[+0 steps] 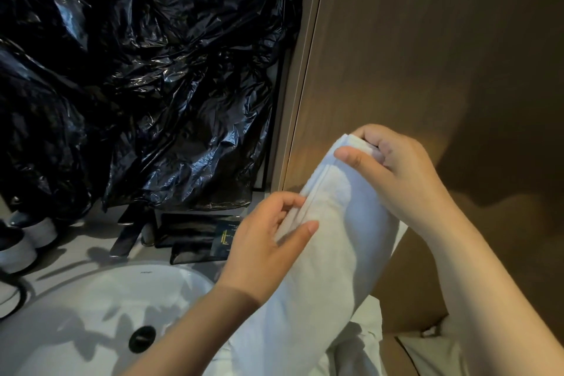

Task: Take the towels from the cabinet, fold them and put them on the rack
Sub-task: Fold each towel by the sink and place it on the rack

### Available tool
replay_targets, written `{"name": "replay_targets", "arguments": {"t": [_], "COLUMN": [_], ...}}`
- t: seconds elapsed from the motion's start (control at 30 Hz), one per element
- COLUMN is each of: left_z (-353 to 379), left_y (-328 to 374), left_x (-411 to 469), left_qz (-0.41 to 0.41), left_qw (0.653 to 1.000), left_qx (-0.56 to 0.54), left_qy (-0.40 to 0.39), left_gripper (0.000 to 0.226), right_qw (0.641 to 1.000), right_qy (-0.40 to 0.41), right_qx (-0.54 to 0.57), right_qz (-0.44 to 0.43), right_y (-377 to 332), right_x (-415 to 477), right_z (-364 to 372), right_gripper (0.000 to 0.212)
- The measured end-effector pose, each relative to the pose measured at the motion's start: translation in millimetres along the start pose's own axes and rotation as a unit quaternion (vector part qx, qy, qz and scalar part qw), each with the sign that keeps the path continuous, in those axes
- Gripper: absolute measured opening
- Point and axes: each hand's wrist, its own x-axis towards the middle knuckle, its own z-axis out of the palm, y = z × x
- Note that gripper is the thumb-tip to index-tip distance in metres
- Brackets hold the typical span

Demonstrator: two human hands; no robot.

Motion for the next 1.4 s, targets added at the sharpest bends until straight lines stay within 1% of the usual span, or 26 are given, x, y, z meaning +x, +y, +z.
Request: {"name": "replay_targets", "arguments": {"t": [0.07,0.17,0.27,0.33,0.37,0.43,0.47,0.5,0.57,0.6,0.63,0.73,0.8,0.87,0.93,0.97,1.03,1.1,1.2,1.23,1.3,1.33,1.4], "left_z": [-1.1,-0.8,1.7,3.1,3.2,2.0,0.7,-0.4,-1.6,-2.8,-5.2,-16.9,-25.9,-30.7,-32.1,-33.0,-37.7,-45.5,-55.3,-57.0,-58.9,-59.5,-61.1], "left_y": [-11.6,-29.0,-39.7,-44.5,-46.8,-51.1,-52.4,-54.0,-59.2,-61.6,-63.6,-69.0,-73.8,-77.3,-80.1,-82.5,-87.8,-91.1,-101.2,-105.1,-111.3,-113.5,-117.3], "left_x": [-7.7,-18.1,-24.9,-28.2,-29.5,-32.5,-34.2,-36.5,-40.5,-40.5,-39.2,-29.2,-24.4,-23.8,-26.5,-28.2,-31.4,-33.4,-31.0,-29.5,-28.6,-30.0,-34.7], "left_qz": [0.006,0.04,0.035,0.012,-0.001,-0.018,-0.025,-0.03,-0.019,-0.01,-0.008,-0.002,-0.004,-0.026,-0.065,-0.082,-0.098,-0.117,-0.109,-0.099,-0.097,-0.107,-0.131], "left_qw": [0.999,0.994,0.994,0.993,0.992,0.99,0.988,0.985,0.979,0.975,0.972,0.973,0.978,0.984,0.989,0.99,0.988,0.981,0.954,0.944,0.934,0.934,0.945], "left_qx": [0.042,0.097,0.089,0.088,0.095,0.095,0.095,0.1,0.136,0.162,0.186,0.205,0.194,0.169,0.122,0.103,0.088,0.098,0.202,0.235,0.258,0.251,0.22], "left_qy": [-0.018,-0.031,-0.058,-0.072,-0.079,-0.103,-0.12,-0.137,-0.151,-0.15,-0.144,-0.111,-0.082,-0.057,-0.052,-0.056,-0.077,-0.122,-0.191,-0.208,-0.229,-0.229,-0.201], "left_gripper": [0.022,0.019,0.01,0.011,0.021,0.049,0.056,0.057,0.045,0.04,0.04,0.048,0.059,0.068,0.072,0.07,0.06,0.054,0.046,0.046,0.049,0.053,0.066], "right_qw": [1.0,0.999,0.998,0.998,0.998,0.996,0.996,0.995,0.995,0.995,0.995,0.993,0.993,0.992,0.992,0.992,0.992,0.992,0.991,0.99,0.989,0.989,0.987], "right_qy": [0.018,0.035,0.05,0.054,0.057,0.067,0.075,0.081,0.084,0.082,0.081,0.087,0.092,0.091,0.092,0.094,0.099,0.101,0.101,0.101,0.103,0.105,0.111], "right_qx": [-0.015,-0.017,-0.013,-0.014,-0.017,-0.029,-0.035,-0.037,-0.037,-0.039,-0.043,-0.051,-0.039,-0.027,-0.025,-0.026,-0.023,-0.024,-0.029,-0.03,-0.032,-0.033,-0.034], "right_qz": [0.005,0.014,0.023,0.026,0.03,0.042,0.045,0.048,0.05,0.049,0.05,0.06,0.068,0.078,0.082,0.08,0.078,0.078,0.086,0.091,0.099,0.102,0.107], "right_y": [5.4,10.5,12.5,14.3,15.9,20.9,23.7,26.1,28.5,29.0,29.2,29.8,29.9,28.7,29.2,29.4,30.7,32.6,35.7,37.0,40.8,42.9,46.5], "right_x": [-0.2,-0.1,0.1,-0.1,-0.2,0.0,0.3,0.4,-0.1,-0.8,-1.8,-3.6,-4.0,-3.8,-3.5,-3.5,-3.2,-3.0,-3.3,-4.0,-5.9,-6.7,-8.0], "right_z": [-1.0,-1.2,0.2,2.1,3.3,4.2,4.1,3.7,3.2,3.1,3.5,0.9,-0.9,-0.5,1.4,2.1,1.5,0.5,2.7,4.1,6.1,6.1,5.1], "right_gripper": [0.025,0.021,0.02,0.019,0.02,0.026,0.03,0.033,0.037,0.039,0.041,0.039,0.028,0.022,0.018,0.018,0.018,0.019,0.019,0.018,0.019,0.02,0.021]}}
